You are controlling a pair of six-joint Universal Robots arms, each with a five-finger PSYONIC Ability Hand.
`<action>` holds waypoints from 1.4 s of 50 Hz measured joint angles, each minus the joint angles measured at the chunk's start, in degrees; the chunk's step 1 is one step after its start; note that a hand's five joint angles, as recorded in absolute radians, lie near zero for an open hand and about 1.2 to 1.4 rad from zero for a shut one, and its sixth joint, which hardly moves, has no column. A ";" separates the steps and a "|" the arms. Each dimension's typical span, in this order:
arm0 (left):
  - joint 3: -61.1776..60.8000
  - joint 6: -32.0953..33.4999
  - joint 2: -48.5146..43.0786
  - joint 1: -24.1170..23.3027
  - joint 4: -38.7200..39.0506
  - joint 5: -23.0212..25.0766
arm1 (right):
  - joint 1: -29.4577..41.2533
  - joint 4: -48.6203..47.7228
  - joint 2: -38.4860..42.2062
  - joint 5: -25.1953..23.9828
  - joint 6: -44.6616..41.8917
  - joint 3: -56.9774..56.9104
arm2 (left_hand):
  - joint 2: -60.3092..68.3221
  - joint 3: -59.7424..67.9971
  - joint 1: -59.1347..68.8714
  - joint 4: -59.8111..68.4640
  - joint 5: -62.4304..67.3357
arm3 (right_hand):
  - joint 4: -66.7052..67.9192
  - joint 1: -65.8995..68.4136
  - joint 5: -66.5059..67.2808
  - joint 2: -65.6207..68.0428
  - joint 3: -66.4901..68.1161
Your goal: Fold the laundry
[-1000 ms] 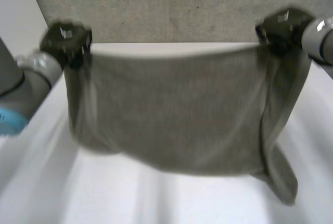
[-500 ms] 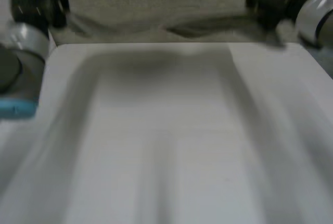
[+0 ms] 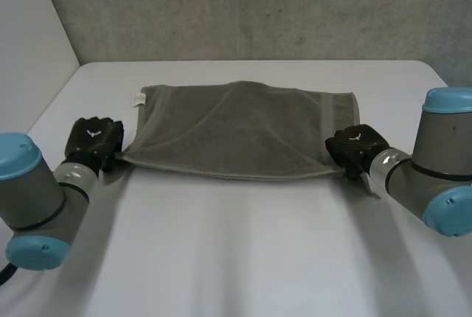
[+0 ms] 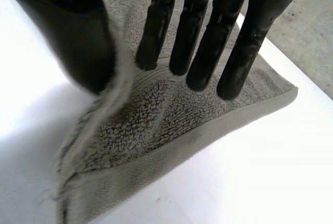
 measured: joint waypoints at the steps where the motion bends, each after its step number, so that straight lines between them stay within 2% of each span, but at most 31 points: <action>1: 0.01 -0.01 0.14 0.09 -0.01 0.00 | -0.05 -0.01 -0.25 0.03 0.27 0.31 | 0.00 0.00 0.00 0.00 0.00 | -2.11 -1.69 -2.23 -1.61 -2.15; 3: 0.01 -0.10 0.70 0.49 -0.03 -0.04 | -0.29 -0.04 -1.11 0.10 1.22 1.56 | 0.00 0.00 0.00 0.00 0.00 | -5.48 -4.62 -5.85 -4.40 -5.37; 9: -0.51 -0.31 1.29 1.03 -0.06 -0.05 | -1.33 -0.04 -2.49 0.11 2.27 4.26 | 0.00 0.00 0.00 0.00 0.00 | -4.46 -3.39 -3.91 -3.71 -4.31; 17: -1.38 -0.37 1.86 1.19 -0.06 0.02 | -2.96 0.16 -3.35 0.06 2.29 6.89 | 0.00 0.00 0.00 0.00 0.00 | 10.41 12.07 11.45 11.60 10.78; 23: -1.61 -0.36 2.61 1.17 -0.18 0.03 | -3.29 0.39 -3.38 0.11 1.76 7.17 | 0.00 0.00 0.00 0.00 0.00 | 29.77 31.11 31.12 31.20 30.12; 33: -4.85 0.38 6.52 1.14 -0.91 0.19 | -4.07 1.82 -10.45 0.00 -0.29 7.09 | 0.00 0.00 0.00 0.00 0.00 | 30.61 31.13 31.55 31.55 30.89; 39: -8.83 3.51 12.20 1.00 -5.99 0.20 | -9.34 7.88 -18.09 -0.86 -8.30 8.66 | 0.00 0.00 0.00 0.00 0.00 | 30.61 31.13 31.55 31.56 30.89; 47: -15.56 15.05 25.17 2.52 -21.15 0.57 | -18.09 23.05 -23.05 -1.65 -27.59 11.18 | 0.00 0.00 1.06 0.00 0.47 | 30.61 31.13 31.55 31.65 30.89; 51: -18.02 19.64 33.47 4.11 -27.84 2.92 | -20.82 28.63 -25.23 -2.37 -34.27 11.99 | 0.00 0.00 1.06 0.00 0.47 | 30.61 31.13 31.95 31.65 30.95; 56: -18.44 21.32 38.95 4.84 -31.45 8.03 | -21.61 30.62 -26.57 -4.96 -36.24 12.18 | 0.00 0.00 1.08 0.00 0.47 | 30.61 31.13 32.22 31.65 31.34; 61: -16.23 20.89 36.69 4.51 -29.72 10.57 | -20.86 28.93 -24.50 -6.74 -33.73 10.45 | 0.00 0.00 1.09 0.00 0.47 | 30.61 31.13 32.22 31.65 31.58; 70: -0.69 16.34 12.57 1.65 -18.41 9.84 | -14.37 24.55 -12.63 -3.74 -24.96 -1.87 | 0.00 0.00 1.10 0.00 0.47 | 30.61 31.13 32.24 31.66 31.72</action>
